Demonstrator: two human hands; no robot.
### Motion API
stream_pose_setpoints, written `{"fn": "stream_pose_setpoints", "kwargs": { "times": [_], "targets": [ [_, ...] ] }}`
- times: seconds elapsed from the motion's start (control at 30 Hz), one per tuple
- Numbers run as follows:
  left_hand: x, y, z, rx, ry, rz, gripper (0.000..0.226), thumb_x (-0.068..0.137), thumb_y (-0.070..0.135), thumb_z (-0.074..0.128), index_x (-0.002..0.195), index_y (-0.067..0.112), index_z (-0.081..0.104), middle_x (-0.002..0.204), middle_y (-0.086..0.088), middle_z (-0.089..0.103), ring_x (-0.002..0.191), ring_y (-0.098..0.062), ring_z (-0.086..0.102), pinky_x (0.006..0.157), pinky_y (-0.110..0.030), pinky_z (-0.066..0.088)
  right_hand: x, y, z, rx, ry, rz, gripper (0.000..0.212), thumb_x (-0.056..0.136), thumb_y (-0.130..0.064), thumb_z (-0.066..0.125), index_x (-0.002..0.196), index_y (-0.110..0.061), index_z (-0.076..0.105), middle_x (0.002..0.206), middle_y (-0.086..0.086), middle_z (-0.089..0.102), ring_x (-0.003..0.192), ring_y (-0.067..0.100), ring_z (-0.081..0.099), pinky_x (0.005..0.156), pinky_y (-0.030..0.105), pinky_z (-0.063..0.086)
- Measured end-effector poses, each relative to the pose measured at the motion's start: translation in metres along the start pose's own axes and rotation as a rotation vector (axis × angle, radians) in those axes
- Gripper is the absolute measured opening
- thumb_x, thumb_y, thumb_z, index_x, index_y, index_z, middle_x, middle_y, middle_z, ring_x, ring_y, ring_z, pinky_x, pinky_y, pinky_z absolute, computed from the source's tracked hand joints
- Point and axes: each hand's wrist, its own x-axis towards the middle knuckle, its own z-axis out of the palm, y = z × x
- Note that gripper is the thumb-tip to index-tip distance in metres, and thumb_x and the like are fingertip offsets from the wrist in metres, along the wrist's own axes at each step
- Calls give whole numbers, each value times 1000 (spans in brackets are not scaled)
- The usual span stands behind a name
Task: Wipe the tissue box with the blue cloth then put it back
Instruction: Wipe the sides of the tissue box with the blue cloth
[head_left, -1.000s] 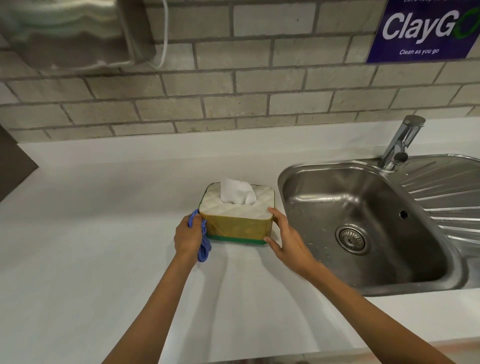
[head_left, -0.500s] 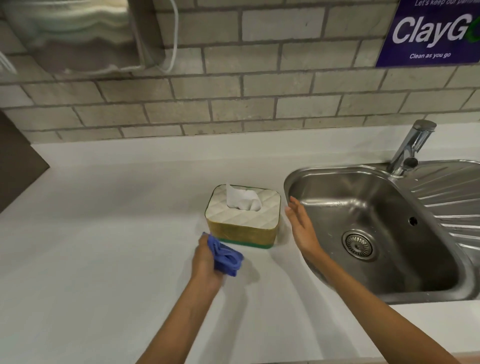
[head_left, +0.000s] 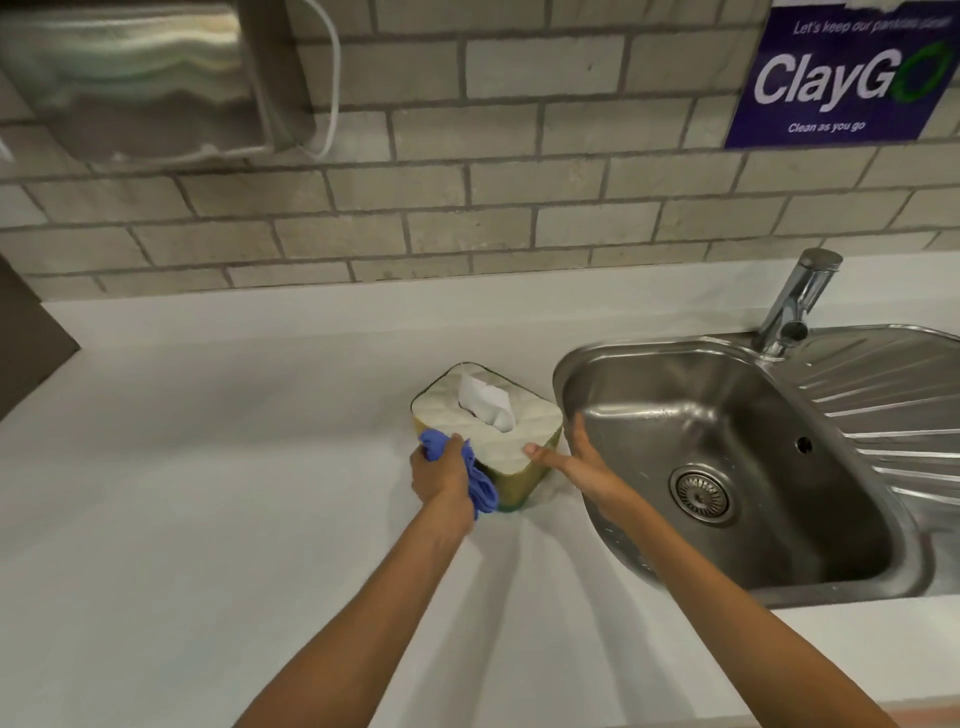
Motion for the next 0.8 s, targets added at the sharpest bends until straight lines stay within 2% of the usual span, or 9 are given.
{"fn": "stream_pose_setpoints", "kwargs": {
  "times": [0.17,0.23,0.33,0.4,0.47,0.53,0.67,0.7,0.8],
  "targets": [
    [34,28,-9,218,-26,151,36,83,9,64,115,-5,55,118,-26,62,80,-29,59,76,-34,50,-8,7,22,-86,195,95,140,58,-52,80,145,-12,-23,160,10,2,147,28,5,119,51,14],
    [45,35,-10,332,-50,232,34,82,8,65,112,-5,57,118,-26,63,88,-27,59,87,-38,50,-14,12,31,-209,277,133,145,53,-65,75,145,-12,-23,159,12,-6,147,30,-5,119,55,6],
    [50,43,-10,413,-54,298,22,84,10,61,104,-1,60,108,-25,65,85,-26,56,84,-38,49,-18,17,32,-355,304,101,141,52,-75,67,146,-15,-20,159,12,-10,147,28,-11,117,55,-5],
    [44,40,-14,352,-42,298,8,87,12,57,90,4,59,89,-18,64,83,-30,58,74,-35,46,-18,9,20,-346,365,-31,122,60,-73,63,150,-20,-1,160,8,-3,148,24,-7,116,55,-6],
    [34,31,-23,227,-73,240,6,89,13,56,87,8,55,79,-8,59,73,-26,57,62,-29,46,-15,-6,2,-383,447,-259,83,75,-63,59,144,-26,30,159,6,11,148,24,2,118,56,-1],
    [19,12,-32,143,-112,145,7,90,14,57,85,10,54,75,-5,57,64,-19,54,56,-27,44,-12,-18,-16,-626,427,-524,56,82,-52,59,133,-31,48,156,4,22,147,23,7,118,53,1],
    [-8,-19,-36,45,-144,41,9,90,13,56,81,13,54,75,-7,57,63,-20,54,59,-30,45,-5,-22,-34,-1283,119,-751,60,76,-55,64,128,-25,57,150,1,38,146,20,18,117,47,-1],
    [-13,-22,-34,27,-147,37,3,90,13,57,89,11,55,78,-7,58,64,-20,55,58,-28,46,-5,-20,-34,-1347,102,-792,57,77,-51,64,126,-22,59,146,2,45,144,22,26,117,47,3],
    [-19,-23,-31,14,-146,61,21,89,12,59,110,8,55,93,-11,62,70,-21,58,58,-26,47,-5,-17,-27,-1388,227,-1010,39,71,-33,78,104,-14,73,115,6,71,120,31,58,105,54,28]
  ]
}}
